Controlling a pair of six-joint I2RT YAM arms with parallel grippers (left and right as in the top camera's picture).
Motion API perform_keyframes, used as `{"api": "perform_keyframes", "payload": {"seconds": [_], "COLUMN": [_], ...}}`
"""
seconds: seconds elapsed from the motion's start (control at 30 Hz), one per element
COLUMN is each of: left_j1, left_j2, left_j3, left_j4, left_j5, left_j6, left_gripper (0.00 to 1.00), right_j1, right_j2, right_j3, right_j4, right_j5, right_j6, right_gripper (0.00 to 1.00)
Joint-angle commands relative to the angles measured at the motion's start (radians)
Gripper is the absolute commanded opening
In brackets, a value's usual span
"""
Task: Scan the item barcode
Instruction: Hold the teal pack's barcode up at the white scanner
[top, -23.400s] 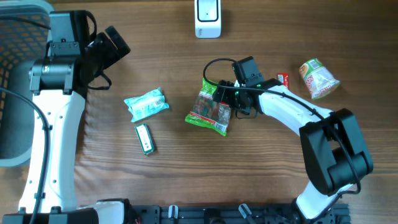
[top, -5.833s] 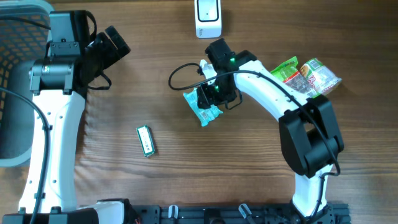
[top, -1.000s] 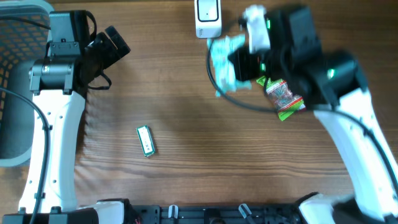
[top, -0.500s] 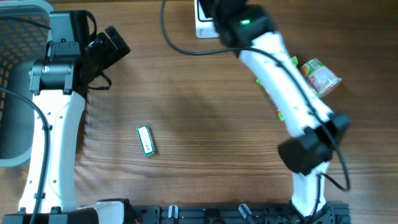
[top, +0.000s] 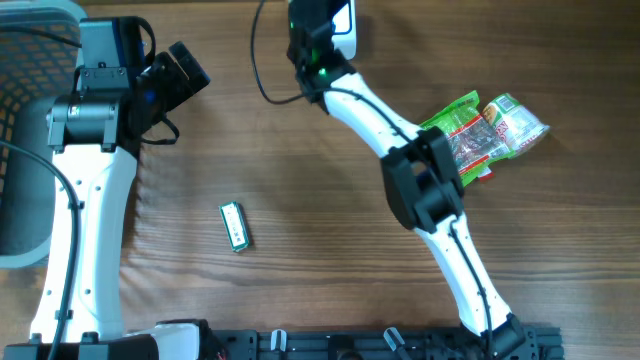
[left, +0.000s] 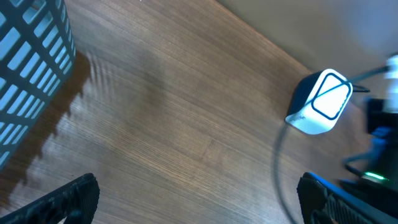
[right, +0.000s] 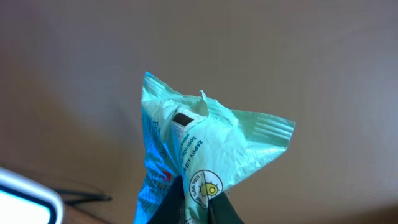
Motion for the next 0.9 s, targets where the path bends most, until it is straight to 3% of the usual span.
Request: {"api": "perform_keyframes", "payload": {"seconds": [0.0, 0.13, 0.37, 0.67, 0.87], "left_j1": [0.005, 0.005, 0.005, 0.005, 0.005], "left_j2": [-0.018, -0.018, -0.018, -0.018, -0.018], "left_j3": [0.015, 0.015, 0.015, 0.015, 0.015], "left_j4": [0.002, 0.002, 0.002, 0.002, 0.002], "left_j5": [0.004, 0.004, 0.004, 0.004, 0.004], "left_j6": [0.019, 0.019, 0.019, 0.019, 0.019], "left_gripper": [1.0, 1.0, 1.0, 1.0, 1.0], "right_j1": [0.0, 0.003, 0.036, 0.047, 0.047], "right_j2": [0.08, 0.114, 0.114, 0.114, 0.113], "right_j3": [0.017, 0.017, 0.017, 0.017, 0.017], "right_j4": [0.046, 0.025, 0.0, -0.254, -0.261], "right_j5": [-0.037, -0.045, -0.041, -0.043, -0.062], "right_j6": [-0.142, 0.072, 0.171, 0.551, 0.589], "right_gripper": [0.04, 0.04, 0.04, 0.04, 0.04]}}
